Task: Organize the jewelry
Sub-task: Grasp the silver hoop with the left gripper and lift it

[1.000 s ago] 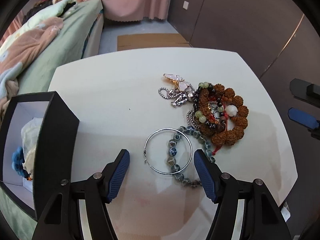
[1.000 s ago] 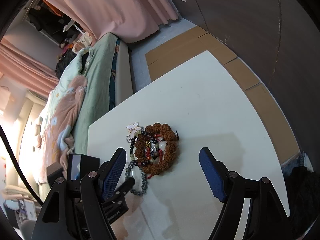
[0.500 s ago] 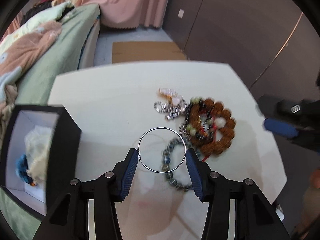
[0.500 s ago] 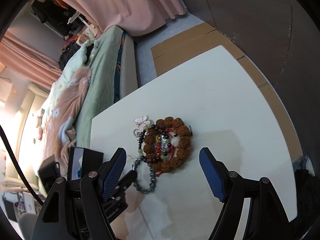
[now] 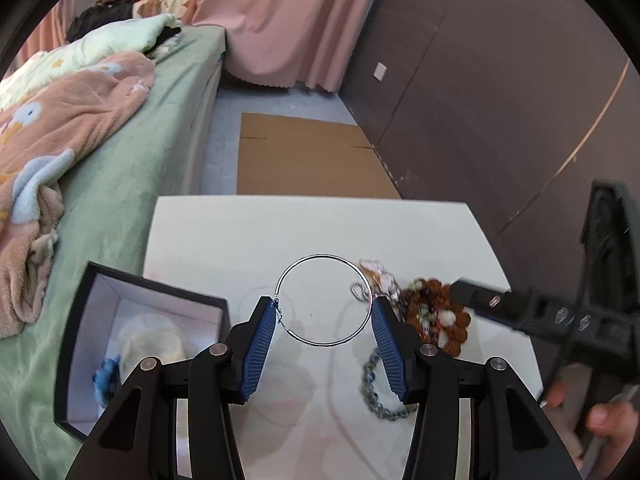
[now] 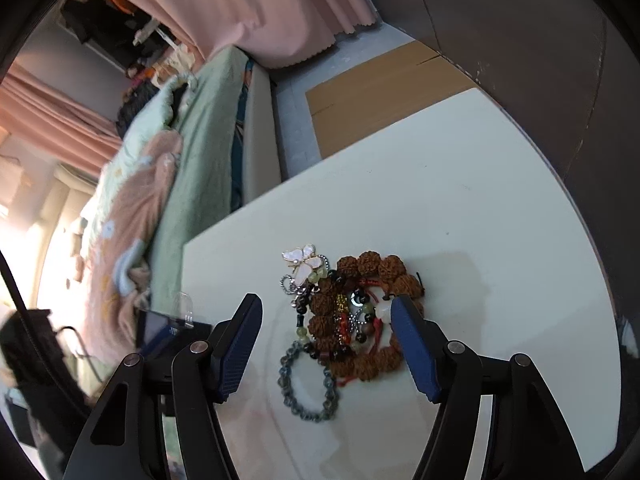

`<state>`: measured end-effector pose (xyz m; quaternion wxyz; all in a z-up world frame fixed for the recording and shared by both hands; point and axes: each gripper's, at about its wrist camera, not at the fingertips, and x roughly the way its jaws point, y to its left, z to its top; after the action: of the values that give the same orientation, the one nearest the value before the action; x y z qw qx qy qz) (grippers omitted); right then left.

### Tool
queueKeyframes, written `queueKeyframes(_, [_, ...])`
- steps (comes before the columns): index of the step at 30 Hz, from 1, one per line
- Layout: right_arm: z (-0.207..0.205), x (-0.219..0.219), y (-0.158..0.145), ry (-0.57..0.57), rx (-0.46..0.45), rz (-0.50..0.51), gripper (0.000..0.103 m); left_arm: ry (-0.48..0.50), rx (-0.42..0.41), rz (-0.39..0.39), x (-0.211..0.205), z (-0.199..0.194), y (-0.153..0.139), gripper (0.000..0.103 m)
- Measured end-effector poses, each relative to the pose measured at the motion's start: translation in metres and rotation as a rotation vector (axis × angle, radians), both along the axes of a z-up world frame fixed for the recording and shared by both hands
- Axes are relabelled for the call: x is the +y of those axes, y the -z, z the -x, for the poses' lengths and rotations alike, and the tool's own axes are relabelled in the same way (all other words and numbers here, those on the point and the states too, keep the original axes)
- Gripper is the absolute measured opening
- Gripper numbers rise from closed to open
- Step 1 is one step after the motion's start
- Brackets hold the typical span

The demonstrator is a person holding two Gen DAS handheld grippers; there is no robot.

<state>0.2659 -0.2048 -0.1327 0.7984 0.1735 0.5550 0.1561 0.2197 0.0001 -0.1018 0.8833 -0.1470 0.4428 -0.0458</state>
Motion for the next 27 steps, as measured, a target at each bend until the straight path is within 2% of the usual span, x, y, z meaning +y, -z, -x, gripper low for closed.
queueKeyframes(3, [-0.006,0.014,0.007,-0.023,0.024,0.024,0.068,-0.012,-0.009,0.011,0.01,-0.003,-0.004,0.051])
queueKeyframes(9, [-0.012,0.035,0.013,-0.068,0.013,0.111,0.068,-0.028,-0.018,0.021,0.021,-0.008,-0.007,0.051])
queueKeyframes(17, [-0.022,0.054,0.029,-0.076,0.021,0.223,0.068,-0.04,-0.013,0.046,0.029,-0.011,-0.008,0.051])
queueKeyframes(19, [-0.023,0.054,0.032,-0.065,0.024,0.24,0.061,-0.043,-0.013,0.051,0.031,-0.009,-0.009,0.051])
queueKeyframes(21, [-0.023,0.051,0.032,-0.046,0.028,0.242,0.044,-0.047,-0.015,0.054,0.033,-0.006,-0.01,0.051])
queueKeyframes(23, [-0.021,0.043,0.031,-0.031,0.042,0.199,0.039,-0.051,-0.018,0.054,0.034,-0.003,-0.011,0.051])
queueKeyframes(26, [-0.019,0.028,0.03,0.004,0.055,0.132,0.016,-0.056,-0.022,0.052,0.036,0.002,-0.013,0.051])
queueKeyframes(27, [-0.018,0.022,0.03,0.017,0.06,0.105,0.016,-0.057,-0.022,0.052,0.036,0.003,-0.013,0.051])
